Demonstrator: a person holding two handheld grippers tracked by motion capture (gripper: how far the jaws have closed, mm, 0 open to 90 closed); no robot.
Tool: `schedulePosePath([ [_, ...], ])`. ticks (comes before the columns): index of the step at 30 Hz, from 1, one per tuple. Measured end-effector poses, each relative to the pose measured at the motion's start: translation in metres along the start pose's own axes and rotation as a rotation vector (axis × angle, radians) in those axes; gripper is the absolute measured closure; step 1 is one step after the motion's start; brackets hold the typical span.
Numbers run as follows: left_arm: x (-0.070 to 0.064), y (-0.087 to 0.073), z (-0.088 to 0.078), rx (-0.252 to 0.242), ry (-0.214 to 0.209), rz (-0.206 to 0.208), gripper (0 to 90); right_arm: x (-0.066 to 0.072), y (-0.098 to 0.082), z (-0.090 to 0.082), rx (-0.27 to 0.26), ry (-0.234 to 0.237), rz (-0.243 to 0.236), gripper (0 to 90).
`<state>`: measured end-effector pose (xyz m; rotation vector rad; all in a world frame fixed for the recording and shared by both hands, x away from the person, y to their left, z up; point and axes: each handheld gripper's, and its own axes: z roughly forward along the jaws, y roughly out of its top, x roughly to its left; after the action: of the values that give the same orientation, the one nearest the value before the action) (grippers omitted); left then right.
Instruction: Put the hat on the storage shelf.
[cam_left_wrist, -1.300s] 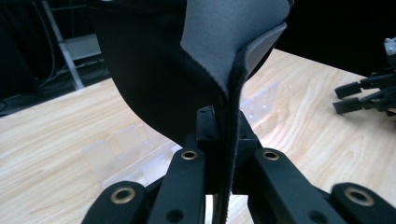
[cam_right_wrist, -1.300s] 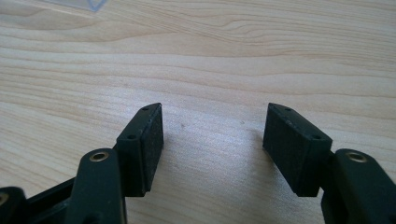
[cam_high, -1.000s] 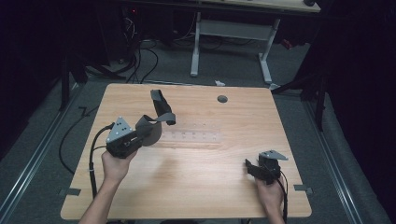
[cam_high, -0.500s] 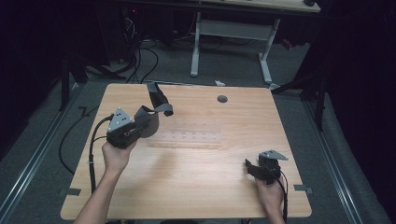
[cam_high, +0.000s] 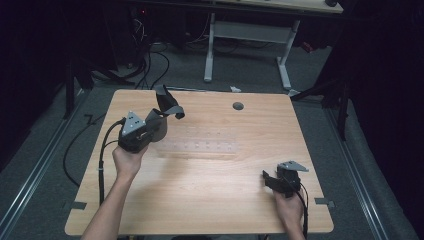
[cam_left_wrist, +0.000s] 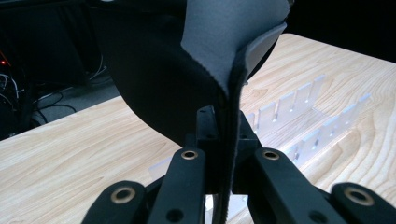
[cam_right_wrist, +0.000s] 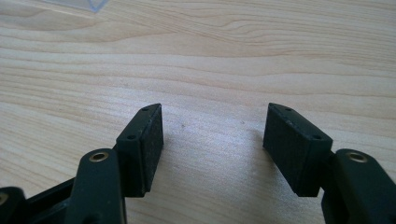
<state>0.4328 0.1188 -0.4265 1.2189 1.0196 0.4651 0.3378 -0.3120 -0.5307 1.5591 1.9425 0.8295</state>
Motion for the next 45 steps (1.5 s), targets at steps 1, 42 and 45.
schedulePosePath([
  [1,0.0,0.0,0.001,-0.001,0.002,0.003,86.3,0.0,0.0,0.0,0.0,0.0,0.0,38.0],
  [42,0.019,-0.035,0.009,0.036,0.062,-0.092,85.1,0.001,0.0,0.0,0.001,0.004,-0.009,37.3],
  [45,0.02,-0.037,0.007,0.052,0.058,-0.101,84.2,0.001,0.0,0.0,0.0,0.005,-0.01,37.3],
])
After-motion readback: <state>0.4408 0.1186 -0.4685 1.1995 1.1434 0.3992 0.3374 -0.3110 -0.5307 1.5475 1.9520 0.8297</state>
